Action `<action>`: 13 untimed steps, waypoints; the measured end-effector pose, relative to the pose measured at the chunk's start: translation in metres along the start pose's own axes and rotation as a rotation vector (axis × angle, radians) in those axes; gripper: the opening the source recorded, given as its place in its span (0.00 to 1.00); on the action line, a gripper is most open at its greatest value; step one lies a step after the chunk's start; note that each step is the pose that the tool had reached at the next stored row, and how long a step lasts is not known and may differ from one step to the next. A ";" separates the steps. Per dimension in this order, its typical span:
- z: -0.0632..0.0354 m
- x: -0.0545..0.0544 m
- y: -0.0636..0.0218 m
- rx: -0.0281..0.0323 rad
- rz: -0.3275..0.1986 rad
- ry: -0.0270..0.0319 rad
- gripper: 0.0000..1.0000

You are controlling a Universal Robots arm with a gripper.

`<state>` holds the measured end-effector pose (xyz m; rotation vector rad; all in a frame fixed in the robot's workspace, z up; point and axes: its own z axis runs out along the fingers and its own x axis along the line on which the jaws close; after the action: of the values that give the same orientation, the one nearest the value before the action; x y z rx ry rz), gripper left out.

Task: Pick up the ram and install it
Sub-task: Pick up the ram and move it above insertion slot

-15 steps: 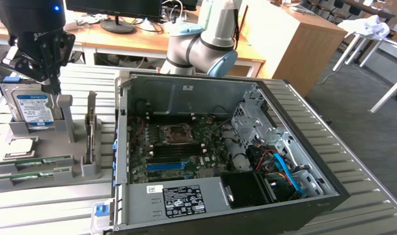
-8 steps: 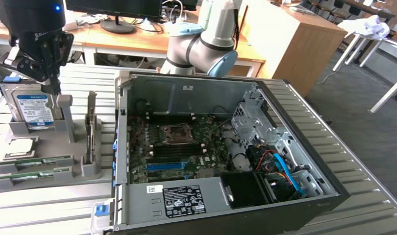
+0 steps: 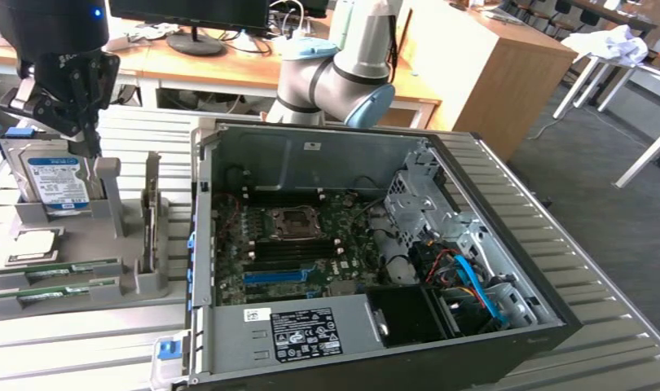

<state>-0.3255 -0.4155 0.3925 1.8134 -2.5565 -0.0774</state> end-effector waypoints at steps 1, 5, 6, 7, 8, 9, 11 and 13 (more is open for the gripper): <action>0.0000 0.000 0.0000 -0.0002 -0.008 0.0003 0.10; 0.0001 0.000 0.0000 -0.0008 -0.032 0.0014 0.10; 0.0001 0.000 0.0000 -0.0009 -0.038 0.0017 0.10; 0.0001 0.000 0.0000 -0.0010 -0.045 0.0019 0.10; 0.0001 0.000 0.0000 -0.0012 -0.054 0.0023 0.10; 0.0001 0.000 0.0000 -0.0015 -0.065 0.0027 0.10; 0.0001 0.000 0.0000 -0.0022 -0.091 0.0041 0.10; 0.0002 0.000 0.0000 -0.0027 -0.117 0.0051 0.10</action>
<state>-0.3256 -0.4155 0.3923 1.9585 -2.4436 -0.0766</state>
